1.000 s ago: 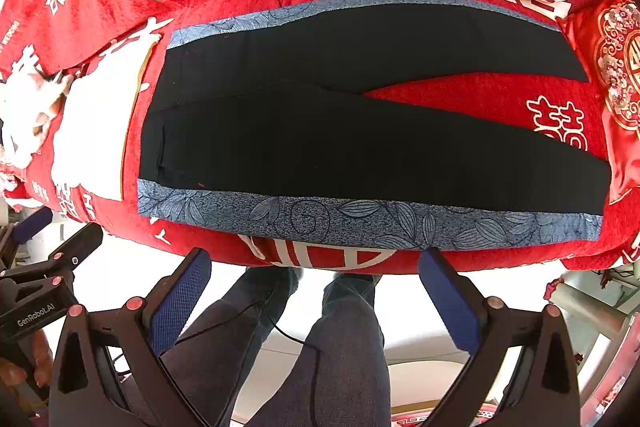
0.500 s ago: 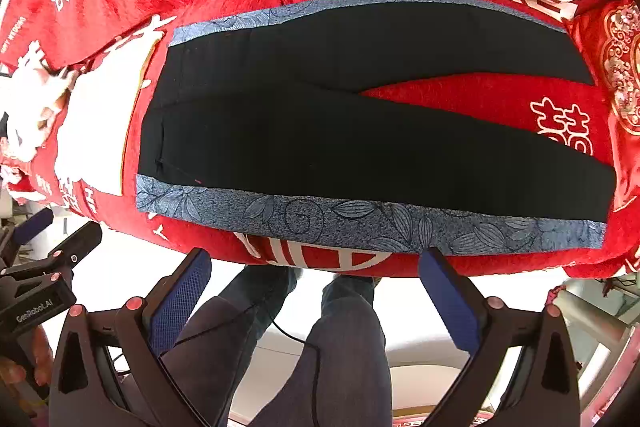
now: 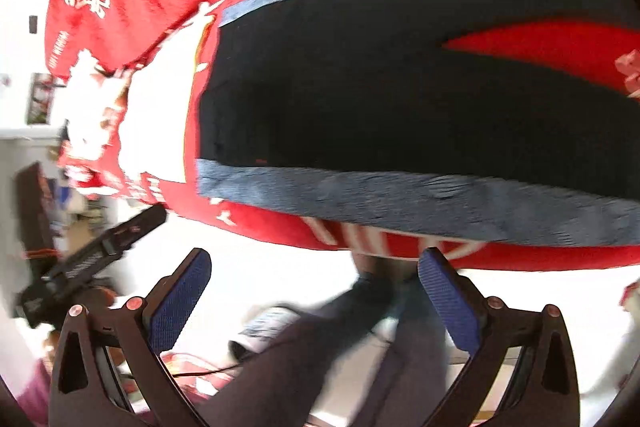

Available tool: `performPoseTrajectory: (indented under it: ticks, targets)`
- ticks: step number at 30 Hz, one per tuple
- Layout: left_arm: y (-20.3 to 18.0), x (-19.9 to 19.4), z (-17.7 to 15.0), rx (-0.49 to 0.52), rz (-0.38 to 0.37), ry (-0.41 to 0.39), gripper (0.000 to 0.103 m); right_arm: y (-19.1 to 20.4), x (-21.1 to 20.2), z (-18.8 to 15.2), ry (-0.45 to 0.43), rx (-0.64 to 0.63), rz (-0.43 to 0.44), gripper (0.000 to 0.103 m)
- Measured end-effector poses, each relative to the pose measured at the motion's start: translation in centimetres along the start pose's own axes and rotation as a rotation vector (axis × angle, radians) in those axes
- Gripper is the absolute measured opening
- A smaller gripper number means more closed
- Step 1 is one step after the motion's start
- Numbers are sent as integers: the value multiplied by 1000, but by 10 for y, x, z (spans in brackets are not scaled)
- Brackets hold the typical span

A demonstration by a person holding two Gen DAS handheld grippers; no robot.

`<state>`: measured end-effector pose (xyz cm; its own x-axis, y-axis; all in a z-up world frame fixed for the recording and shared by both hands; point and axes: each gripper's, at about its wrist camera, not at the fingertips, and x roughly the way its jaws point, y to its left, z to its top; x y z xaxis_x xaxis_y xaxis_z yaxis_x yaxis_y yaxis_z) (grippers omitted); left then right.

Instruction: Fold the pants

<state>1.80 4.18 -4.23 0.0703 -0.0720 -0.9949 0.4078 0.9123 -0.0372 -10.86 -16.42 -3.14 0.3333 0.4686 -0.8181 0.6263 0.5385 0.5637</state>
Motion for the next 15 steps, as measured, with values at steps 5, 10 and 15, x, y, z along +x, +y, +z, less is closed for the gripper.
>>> performPoseTrajectory:
  ticks: [5,10,15]
  targets:
    - [22,51,4,-27,-54,22,103,-7,68,-1,14,101,218,97]
    - [50,86,1,-91,-209,19,102,-18,145,-10,45,191,341,74]
    - [69,106,-4,-141,-306,31,102,-23,178,-21,2,242,418,74]
